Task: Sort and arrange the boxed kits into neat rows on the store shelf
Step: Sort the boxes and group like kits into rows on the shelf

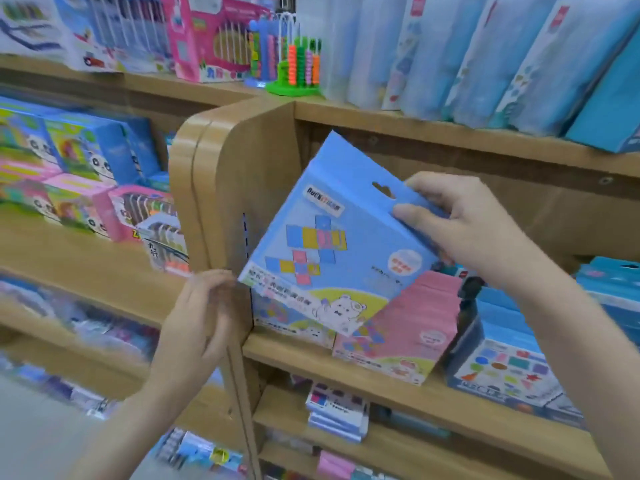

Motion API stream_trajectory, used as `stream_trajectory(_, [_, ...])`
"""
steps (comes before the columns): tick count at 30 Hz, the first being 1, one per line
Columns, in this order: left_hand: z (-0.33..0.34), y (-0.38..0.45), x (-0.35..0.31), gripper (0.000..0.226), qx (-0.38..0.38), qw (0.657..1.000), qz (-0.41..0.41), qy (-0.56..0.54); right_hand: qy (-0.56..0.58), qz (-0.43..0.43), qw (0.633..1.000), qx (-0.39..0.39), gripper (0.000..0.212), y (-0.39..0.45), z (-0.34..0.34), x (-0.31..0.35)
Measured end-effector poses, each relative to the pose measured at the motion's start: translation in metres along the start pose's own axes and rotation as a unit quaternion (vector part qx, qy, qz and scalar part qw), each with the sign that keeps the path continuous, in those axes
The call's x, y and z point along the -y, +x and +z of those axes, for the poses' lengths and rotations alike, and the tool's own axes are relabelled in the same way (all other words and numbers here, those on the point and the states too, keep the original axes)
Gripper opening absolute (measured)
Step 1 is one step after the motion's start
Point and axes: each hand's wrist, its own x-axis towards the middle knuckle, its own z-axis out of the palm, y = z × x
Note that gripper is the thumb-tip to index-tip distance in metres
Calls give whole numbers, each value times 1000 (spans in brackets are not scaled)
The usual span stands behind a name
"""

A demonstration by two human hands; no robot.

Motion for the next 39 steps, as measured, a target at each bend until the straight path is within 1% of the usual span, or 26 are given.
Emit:
stream_trajectory(2, [-7,-4,4,28,-50,999,-7,-17,-47,-6,998,48,8,-4,27,4])
stream_trajectory(3, [-9,-5,5,29,-68,998,-6,-16,-60,-7,996,60,8,-5,42,5])
stream_trajectory(5, [-11,-5,3,31,-80,997,13,7,-103,3,992,75,12,-5,74,3])
stream_trajectory(6, [-9,-5,3,33,-68,997,31,30,-140,16,987,81,14,-6,91,1])
stream_trajectory(8, [-2,-3,2,44,-11,994,68,86,-232,14,968,93,13,-8,119,-4])
stream_trajectory(9, [4,-2,4,51,23,988,88,121,-282,4,954,101,16,-9,128,-6])
stream_trajectory(10, [11,0,7,57,56,979,108,162,-302,-3,949,96,26,-12,134,-7])
stream_trajectory(11, [17,2,9,61,84,967,124,207,-308,-13,948,79,31,-14,136,-10])
stream_trajectory(12, [22,4,10,65,107,954,130,248,-291,-27,955,56,29,-15,133,-12])
stream_trajectory(14, [26,10,8,73,131,937,132,297,-236,-36,971,25,18,-9,113,-9])
stream_trajectory(16, [25,17,2,83,132,929,142,314,-188,-1,982,-34,19,10,91,-22])
stream_trajectory(17, [25,21,-1,88,133,926,154,319,-195,28,980,-43,21,24,80,-34])
stream_trajectory(18, [26,25,-5,92,137,921,168,323,-206,70,976,-9,22,38,71,-46])
stream_trajectory(20, [31,34,-9,104,155,913,191,325,-220,134,960,112,22,55,66,-64])
stream_trajectory(21, [33,38,-9,109,168,909,198,326,-227,142,949,165,20,59,70,-72])
stream_trajectory(22, [35,41,-9,113,181,904,202,331,-239,140,940,197,17,62,75,-79])
stream_trajectory(23, [36,44,-7,115,194,898,205,338,-251,135,937,204,15,64,79,-83])
stream_trajectory(25, [37,48,-4,115,211,888,205,353,-253,133,944,163,12,66,81,-87])
stream_trajectory(28, [41,48,-2,109,215,890,192,353,-222,133,965,44,16,67,68,-89])
stream_trajectory(31, [48,48,0,103,197,898,189,346,-200,97,973,-67,17,63,43,-86])
stream_trajectory(35, [52,52,1,98,163,909,197,330,-129,69,978,-146,13,58,18,-76])
stream_trajectory(39, [56,53,4,97,138,917,193,321,-127,25,970,-207,13,53,4,-61])
